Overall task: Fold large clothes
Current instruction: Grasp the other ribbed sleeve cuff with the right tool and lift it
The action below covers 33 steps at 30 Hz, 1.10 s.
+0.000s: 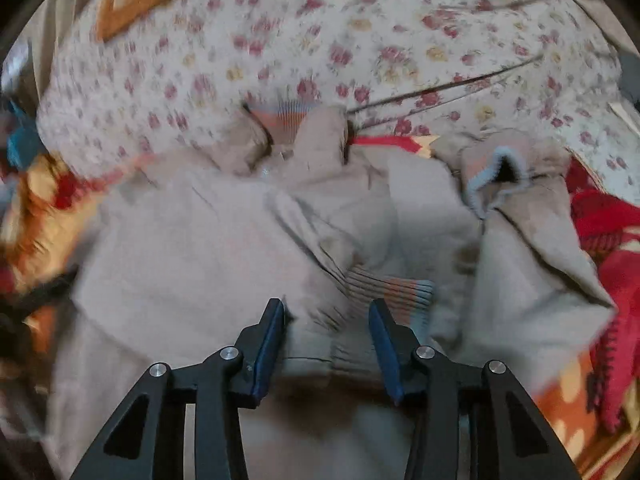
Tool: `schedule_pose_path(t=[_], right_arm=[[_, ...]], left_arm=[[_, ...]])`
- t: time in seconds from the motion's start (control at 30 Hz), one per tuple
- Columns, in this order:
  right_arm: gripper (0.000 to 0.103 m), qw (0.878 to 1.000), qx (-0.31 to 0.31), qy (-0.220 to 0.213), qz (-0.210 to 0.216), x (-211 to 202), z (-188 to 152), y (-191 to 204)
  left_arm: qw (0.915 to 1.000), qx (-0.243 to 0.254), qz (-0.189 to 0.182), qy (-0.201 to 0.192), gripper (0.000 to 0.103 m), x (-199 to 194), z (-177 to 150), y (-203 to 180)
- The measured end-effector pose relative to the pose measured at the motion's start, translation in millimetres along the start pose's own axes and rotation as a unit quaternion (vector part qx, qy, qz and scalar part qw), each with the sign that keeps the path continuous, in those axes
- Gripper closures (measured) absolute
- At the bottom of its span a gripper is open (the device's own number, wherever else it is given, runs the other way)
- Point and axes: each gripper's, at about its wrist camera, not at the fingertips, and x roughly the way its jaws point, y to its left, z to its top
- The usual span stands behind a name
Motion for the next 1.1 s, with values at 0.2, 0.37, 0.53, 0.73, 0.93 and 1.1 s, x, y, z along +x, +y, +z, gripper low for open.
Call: schedule_pose_path(t=[0.2, 0.37, 0.53, 0.73, 0.93, 1.1], right_arm=[[0.012, 0.992, 0.028, -0.116, -0.041, -93, -3, -43], [0.012, 0.990, 0.054, -0.098, -0.085, -95, 1, -76], [0.013, 0.989, 0.127, -0.079, -0.016, -71, 15, -105], [0.013, 0.974, 0.218, -0.065, 0.021, -13, 58, -132], [0.081, 0.962, 0.266, -0.025, 0.061, 44, 76, -155], [0.090, 0.967, 0.226, -0.065, 0.095, 3, 81, -149]], left_arm=[[0.9977, -0.017, -0.056, -0.034, 0.044, -36, 2, -7], [0.9956, 0.001, -0.092, -0.017, 0.044, -39, -6, -29], [0.9975, 0.019, -0.068, 0.004, 0.044, -21, -13, -35], [0.9971, 0.005, -0.075, 0.012, 0.044, -8, -13, -28], [0.9975, 0.025, -0.065, 0.010, 0.044, -4, -11, -34], [0.9973, 0.017, -0.070, 0.010, 0.044, -4, -10, -32]])
